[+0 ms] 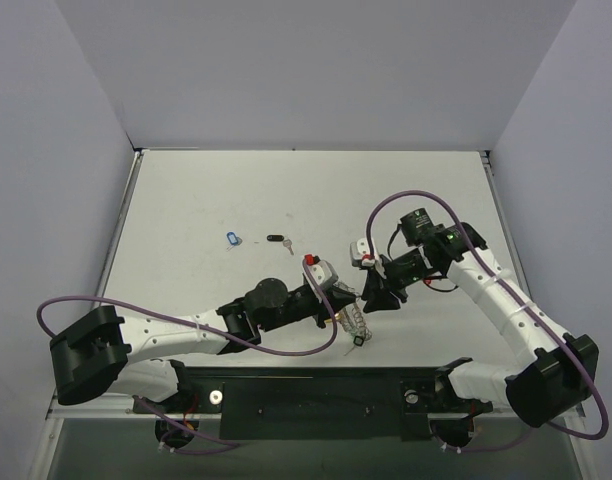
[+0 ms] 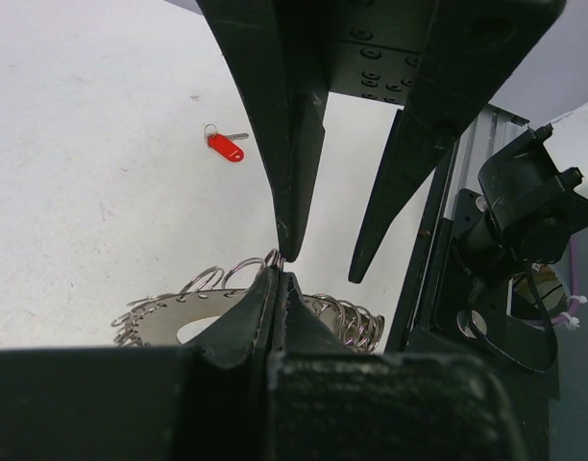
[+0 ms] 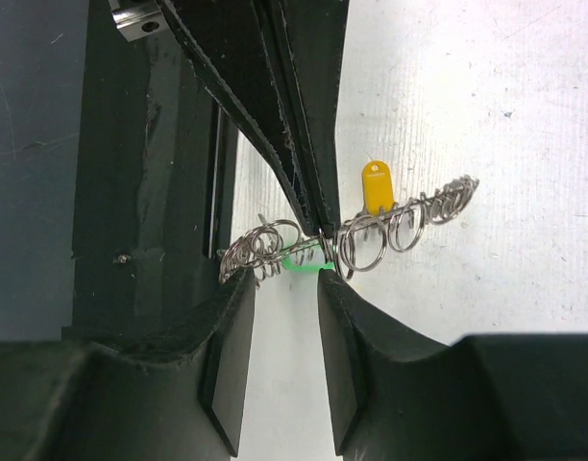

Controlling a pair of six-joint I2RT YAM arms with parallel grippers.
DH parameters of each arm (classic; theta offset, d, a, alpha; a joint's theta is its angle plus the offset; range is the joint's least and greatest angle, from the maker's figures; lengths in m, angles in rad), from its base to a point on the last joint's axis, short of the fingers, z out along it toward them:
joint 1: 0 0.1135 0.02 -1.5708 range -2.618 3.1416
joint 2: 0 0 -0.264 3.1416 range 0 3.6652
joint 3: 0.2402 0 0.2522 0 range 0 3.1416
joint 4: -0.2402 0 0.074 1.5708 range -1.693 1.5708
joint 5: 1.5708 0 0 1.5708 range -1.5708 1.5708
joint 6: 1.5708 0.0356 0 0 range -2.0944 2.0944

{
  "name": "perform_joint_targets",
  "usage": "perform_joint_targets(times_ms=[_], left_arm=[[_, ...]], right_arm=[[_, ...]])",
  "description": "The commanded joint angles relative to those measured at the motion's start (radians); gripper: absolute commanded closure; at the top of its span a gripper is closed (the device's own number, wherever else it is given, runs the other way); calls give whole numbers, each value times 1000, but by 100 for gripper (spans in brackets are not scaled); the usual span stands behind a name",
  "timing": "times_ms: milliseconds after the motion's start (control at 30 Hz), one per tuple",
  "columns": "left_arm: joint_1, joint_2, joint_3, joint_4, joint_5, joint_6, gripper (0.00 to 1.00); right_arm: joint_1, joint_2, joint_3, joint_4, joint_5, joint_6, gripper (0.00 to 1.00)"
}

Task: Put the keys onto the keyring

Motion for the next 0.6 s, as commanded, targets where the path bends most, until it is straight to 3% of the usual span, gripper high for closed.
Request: perform_joint_targets(times_ms=[0, 367, 567], left_arm=[[-4, -37, 49, 94, 13, -5, 100], [-4, -43, 34, 106, 45, -10, 100], [-2, -50, 19, 117, 45, -10, 100]], right_arm=[[10, 15, -9, -37, -52, -19, 71], [11, 37, 30, 11, -26, 4, 60], [14, 27, 37, 14, -73, 3, 62]])
